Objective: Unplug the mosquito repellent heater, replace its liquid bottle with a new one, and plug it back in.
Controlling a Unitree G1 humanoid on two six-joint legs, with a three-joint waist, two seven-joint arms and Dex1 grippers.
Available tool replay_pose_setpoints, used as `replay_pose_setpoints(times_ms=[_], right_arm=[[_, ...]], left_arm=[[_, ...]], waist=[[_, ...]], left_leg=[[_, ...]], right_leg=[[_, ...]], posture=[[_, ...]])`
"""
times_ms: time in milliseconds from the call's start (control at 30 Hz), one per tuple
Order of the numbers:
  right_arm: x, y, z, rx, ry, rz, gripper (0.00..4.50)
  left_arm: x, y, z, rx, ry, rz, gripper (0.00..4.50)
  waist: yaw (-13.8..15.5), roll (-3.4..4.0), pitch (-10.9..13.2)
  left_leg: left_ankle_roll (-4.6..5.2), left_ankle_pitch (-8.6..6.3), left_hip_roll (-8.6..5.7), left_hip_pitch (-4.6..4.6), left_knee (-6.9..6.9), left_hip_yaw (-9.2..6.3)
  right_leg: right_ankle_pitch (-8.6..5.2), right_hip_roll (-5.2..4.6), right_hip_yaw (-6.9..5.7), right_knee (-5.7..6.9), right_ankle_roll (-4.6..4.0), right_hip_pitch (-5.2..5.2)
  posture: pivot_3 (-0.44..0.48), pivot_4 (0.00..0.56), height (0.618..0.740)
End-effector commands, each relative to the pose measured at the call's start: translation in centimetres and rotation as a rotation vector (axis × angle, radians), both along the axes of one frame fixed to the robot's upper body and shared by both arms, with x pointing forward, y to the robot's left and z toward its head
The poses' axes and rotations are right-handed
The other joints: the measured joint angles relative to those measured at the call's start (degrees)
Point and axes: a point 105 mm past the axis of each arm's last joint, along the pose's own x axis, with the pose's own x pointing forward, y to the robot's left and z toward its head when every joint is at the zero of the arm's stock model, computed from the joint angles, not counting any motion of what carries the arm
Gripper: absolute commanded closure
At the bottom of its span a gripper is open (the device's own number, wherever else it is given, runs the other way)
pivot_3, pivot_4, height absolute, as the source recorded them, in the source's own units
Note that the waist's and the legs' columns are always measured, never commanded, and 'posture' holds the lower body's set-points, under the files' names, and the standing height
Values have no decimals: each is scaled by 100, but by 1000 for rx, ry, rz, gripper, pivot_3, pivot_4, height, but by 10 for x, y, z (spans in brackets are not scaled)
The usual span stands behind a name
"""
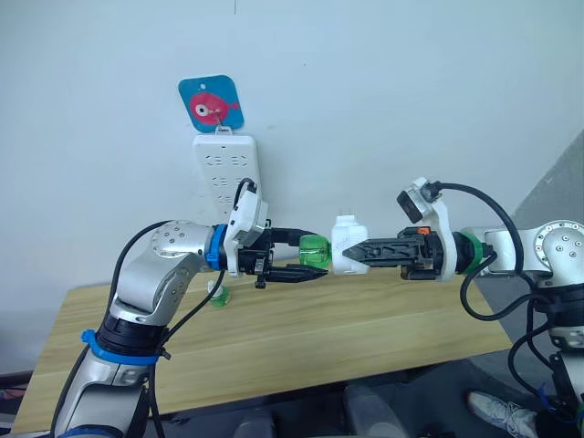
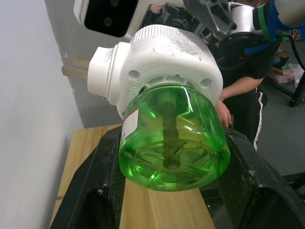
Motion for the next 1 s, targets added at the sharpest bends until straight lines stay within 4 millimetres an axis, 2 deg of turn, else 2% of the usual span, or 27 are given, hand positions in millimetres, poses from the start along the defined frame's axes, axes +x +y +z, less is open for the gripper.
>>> replay_pose_setpoints(times_ms=[33, 600, 1000], right_arm=[[-3, 4, 11, 34, -26, 36, 1410], [-2, 6, 13, 79, -4, 52, 1409], [-3, 6, 17, 47, -46, 43, 1409]], left_arm=[[-4, -4, 11, -21, -63, -16, 2280], [-3, -6, 8, -18, -103, 5, 2280], [6, 0, 15, -9, 126, 49, 2280]], waist=[[6, 0, 0], [81, 0, 0], [93, 0, 0]], left_leg=[[0, 0, 0, 0, 0, 0], [0, 0, 1, 1, 2, 0], [1, -1, 1, 0, 3, -1]], right_leg=[[0, 0, 0, 0, 0, 0], [1, 1, -1, 3, -1, 0], [1, 3, -2, 4, -1, -1]], posture=[[-153, 81, 740], [-146, 77, 740], [-154, 74, 740]])
